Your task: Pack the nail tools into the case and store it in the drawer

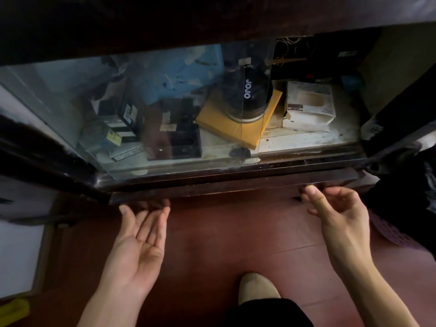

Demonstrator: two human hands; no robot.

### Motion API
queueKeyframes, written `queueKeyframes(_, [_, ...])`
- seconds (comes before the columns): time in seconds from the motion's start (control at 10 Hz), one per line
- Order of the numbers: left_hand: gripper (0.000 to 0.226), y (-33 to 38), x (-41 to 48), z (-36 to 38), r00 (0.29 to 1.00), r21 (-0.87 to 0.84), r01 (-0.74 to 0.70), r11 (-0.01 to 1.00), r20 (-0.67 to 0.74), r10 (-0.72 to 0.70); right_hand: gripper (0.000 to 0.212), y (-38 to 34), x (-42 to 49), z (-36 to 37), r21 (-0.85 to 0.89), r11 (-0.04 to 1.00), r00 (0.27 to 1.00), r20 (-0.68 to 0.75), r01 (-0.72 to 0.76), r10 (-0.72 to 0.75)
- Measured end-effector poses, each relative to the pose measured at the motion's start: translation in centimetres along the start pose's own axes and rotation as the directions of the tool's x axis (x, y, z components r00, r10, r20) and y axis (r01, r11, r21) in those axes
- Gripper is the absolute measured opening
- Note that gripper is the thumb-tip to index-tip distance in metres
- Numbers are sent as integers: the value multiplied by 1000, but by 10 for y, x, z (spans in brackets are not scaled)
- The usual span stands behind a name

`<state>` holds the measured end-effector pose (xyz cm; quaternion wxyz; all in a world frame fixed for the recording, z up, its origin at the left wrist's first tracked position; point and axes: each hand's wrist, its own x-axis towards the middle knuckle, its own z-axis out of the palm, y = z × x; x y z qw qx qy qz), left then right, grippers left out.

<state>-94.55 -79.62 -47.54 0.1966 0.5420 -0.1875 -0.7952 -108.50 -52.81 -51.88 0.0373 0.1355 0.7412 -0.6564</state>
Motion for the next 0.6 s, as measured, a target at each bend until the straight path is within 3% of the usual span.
queueKeyframes(0.4, [71, 3, 19, 4, 998, -27, -25, 999, 56, 27, 54, -2, 15, 13, -2, 1000, 1000, 13, 16, -16])
queueKeyframes(0.6, [46, 10, 3, -15, 997, -2, 52, 999, 48, -52, 38, -15, -4, -10, -37, 999, 998, 69, 0, 2])
